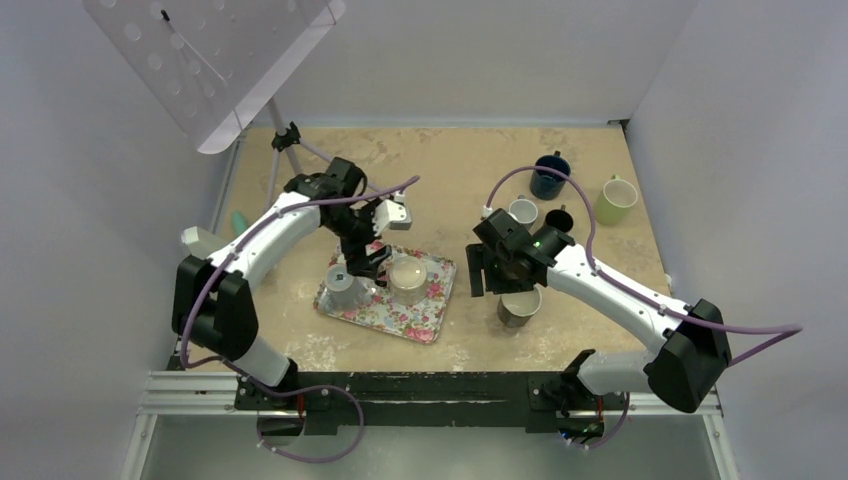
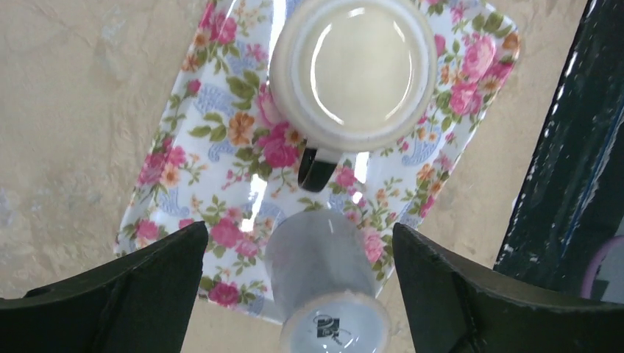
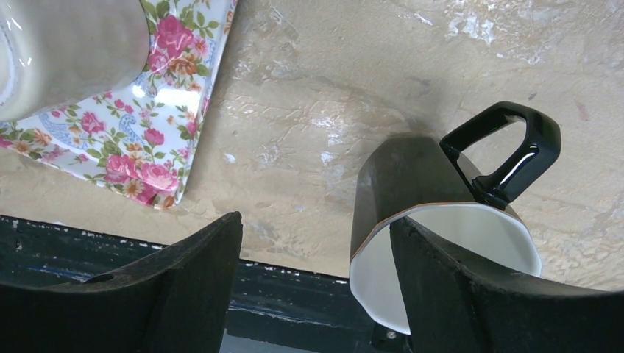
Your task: Turn the mug right side up
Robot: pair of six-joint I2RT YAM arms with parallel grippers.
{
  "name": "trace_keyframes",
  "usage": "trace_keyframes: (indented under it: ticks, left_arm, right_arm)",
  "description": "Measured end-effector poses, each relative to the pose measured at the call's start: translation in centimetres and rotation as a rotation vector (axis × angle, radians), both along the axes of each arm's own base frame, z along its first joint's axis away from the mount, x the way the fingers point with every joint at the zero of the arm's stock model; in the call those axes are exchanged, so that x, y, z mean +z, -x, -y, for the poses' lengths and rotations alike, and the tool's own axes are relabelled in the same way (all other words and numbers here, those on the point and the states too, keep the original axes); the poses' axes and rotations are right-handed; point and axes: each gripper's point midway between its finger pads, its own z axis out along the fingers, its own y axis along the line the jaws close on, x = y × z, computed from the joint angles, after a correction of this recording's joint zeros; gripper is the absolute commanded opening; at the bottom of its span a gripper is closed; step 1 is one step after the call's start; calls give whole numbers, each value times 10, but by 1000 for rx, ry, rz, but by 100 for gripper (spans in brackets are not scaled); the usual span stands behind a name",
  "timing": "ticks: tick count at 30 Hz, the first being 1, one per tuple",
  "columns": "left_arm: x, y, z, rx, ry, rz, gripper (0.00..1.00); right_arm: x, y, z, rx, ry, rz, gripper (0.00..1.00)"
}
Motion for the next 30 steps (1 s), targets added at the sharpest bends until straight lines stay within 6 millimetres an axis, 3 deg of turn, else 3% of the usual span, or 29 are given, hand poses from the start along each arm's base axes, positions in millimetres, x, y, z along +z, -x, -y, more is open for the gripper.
trace_keyframes:
  ticks: [4, 8, 15, 21, 22, 23, 24, 30]
  left_arm:
    - [-15, 12, -21, -37, 12, 18, 77]
    - [-42, 22, -17, -59, 17, -5, 73]
    - [-58, 7, 3, -69, 40, 72, 60]
    - [-67, 6, 13, -68, 42, 58, 33]
    - [-68, 6, 13, -68, 41, 54, 22]
    - [-69, 6, 13, -67, 40, 51, 6]
    - [-70, 7, 13, -65, 38, 45, 0]
    - [-70, 7, 15, -59, 40, 40, 0]
  right_arm:
    - [1, -1, -1, 2, -4, 5, 76]
    - [5, -4, -3, 11, -7, 16, 76]
    - [8, -8, -5, 19, -4, 28, 76]
    - [8, -8, -5, 18, -4, 28, 76]
    - [8, -8, -5, 18, -4, 27, 76]
    - [8, -8, -4, 18, -4, 27, 76]
    - [8, -8, -4, 18, -3, 27, 76]
    - [11, -6, -2, 16, -4, 34, 76]
